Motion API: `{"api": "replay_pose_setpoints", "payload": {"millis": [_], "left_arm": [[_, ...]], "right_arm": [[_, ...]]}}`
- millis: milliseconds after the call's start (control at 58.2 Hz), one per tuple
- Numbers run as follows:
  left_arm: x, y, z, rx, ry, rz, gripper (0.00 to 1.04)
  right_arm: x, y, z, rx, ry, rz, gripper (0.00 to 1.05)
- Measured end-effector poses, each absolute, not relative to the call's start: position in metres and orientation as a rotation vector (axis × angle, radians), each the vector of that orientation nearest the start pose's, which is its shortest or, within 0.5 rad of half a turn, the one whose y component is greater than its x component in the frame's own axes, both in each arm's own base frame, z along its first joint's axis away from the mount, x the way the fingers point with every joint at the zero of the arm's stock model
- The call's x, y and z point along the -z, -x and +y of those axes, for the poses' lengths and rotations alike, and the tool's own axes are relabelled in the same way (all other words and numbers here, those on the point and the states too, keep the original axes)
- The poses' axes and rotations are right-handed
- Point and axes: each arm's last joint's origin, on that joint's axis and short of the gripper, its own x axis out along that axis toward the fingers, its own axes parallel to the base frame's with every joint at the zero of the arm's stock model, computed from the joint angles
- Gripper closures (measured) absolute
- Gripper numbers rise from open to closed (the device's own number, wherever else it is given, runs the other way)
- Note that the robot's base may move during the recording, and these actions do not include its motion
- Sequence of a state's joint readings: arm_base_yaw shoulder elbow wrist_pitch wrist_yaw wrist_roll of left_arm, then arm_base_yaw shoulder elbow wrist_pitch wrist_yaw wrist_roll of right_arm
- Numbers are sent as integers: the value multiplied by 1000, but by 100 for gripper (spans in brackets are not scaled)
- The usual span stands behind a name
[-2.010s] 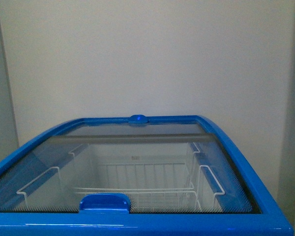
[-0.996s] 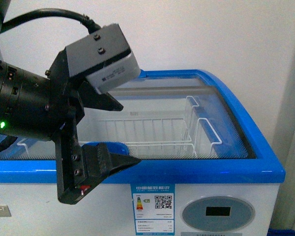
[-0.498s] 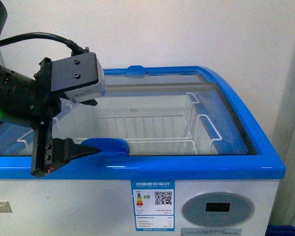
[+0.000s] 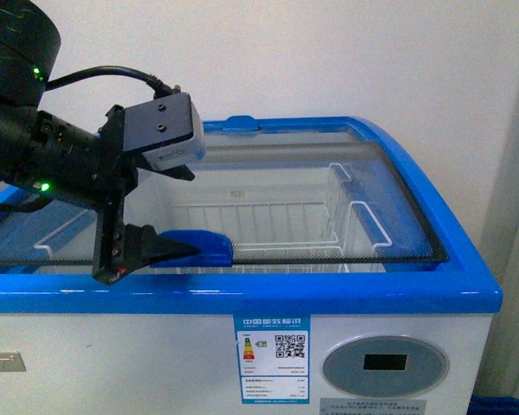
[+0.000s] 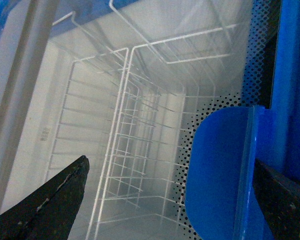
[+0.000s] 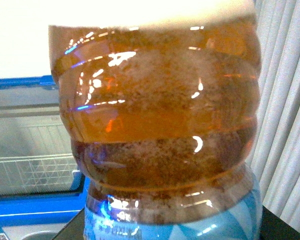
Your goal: Put drink in fridge
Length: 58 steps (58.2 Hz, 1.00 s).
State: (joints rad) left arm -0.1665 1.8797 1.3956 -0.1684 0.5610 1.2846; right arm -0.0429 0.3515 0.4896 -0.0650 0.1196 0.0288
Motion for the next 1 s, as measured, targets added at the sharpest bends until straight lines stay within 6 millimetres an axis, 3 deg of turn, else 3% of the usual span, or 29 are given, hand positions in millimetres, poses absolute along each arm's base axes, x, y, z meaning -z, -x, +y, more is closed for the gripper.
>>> {"api": "replay_pose_setpoints", "payload": {"millis": [155,584,653,739,825,876,996], "left_arm": [[-254,-456,-87,915,-1097,59,8],[-275,-556,-100,658,-1173,-23,8],[-277,-564,-102,608,-1155,-60,8],[-276,-556,-102,562,-1098,-81,8],[-286,-531,-93,476,-1013,-83,8],[-296,-506,-85,415,-924,-90,8],[-319,-423,-54,294,-616,-37,8]], "right_arm": [[-295,-103,-8,161,-32,-75,64],[-295,-103,-8,161,-32,-75,64],[-295,-103,-8,161,-32,-75,64],[-295,-103,-8,161,-32,-75,64],[-295,-103,-8,161,-32,-75,64],[-295,-103,-8,162,-32,-75,64],[-295,-103,-8,161,-32,-75,64]]}}
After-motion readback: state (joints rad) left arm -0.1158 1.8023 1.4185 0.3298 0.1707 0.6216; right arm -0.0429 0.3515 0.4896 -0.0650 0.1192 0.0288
